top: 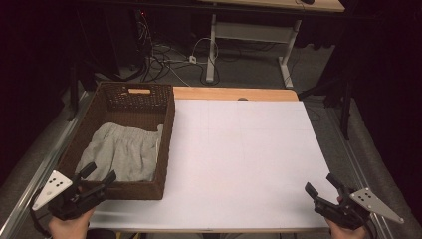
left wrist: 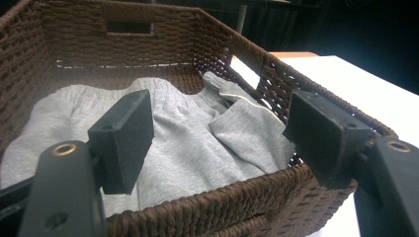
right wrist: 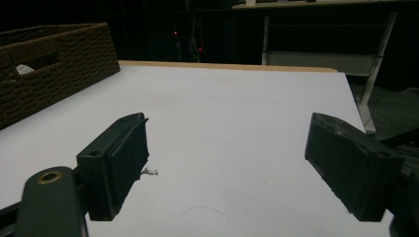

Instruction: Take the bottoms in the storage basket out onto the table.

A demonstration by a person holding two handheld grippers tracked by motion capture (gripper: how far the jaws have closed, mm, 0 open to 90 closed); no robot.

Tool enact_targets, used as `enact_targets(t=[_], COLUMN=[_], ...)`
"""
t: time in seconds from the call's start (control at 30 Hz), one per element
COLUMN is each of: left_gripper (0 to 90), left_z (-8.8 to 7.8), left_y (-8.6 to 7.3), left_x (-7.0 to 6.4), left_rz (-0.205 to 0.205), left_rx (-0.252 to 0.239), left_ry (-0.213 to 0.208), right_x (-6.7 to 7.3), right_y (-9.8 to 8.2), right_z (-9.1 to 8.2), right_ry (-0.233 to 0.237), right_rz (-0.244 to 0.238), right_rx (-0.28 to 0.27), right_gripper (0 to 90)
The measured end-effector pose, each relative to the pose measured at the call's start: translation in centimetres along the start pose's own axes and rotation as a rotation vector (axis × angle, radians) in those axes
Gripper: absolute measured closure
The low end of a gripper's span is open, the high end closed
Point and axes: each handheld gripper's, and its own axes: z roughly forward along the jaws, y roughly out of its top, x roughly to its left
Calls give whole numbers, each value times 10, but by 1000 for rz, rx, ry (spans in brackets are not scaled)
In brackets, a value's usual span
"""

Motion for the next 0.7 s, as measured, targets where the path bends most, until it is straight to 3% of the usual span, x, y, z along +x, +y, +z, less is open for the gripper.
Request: enact_targets(t=[0.7], left_gripper=[259], left_z=[2], left_y=[6], left_x=[-5], left_rz=[7], left_rx=[-6], left_ry=[-39], right_x=[-1], right_y=[-1], right_z=[-1], right_ry=[-2], right_rz=[3], right_rx=[15], right_gripper=[173])
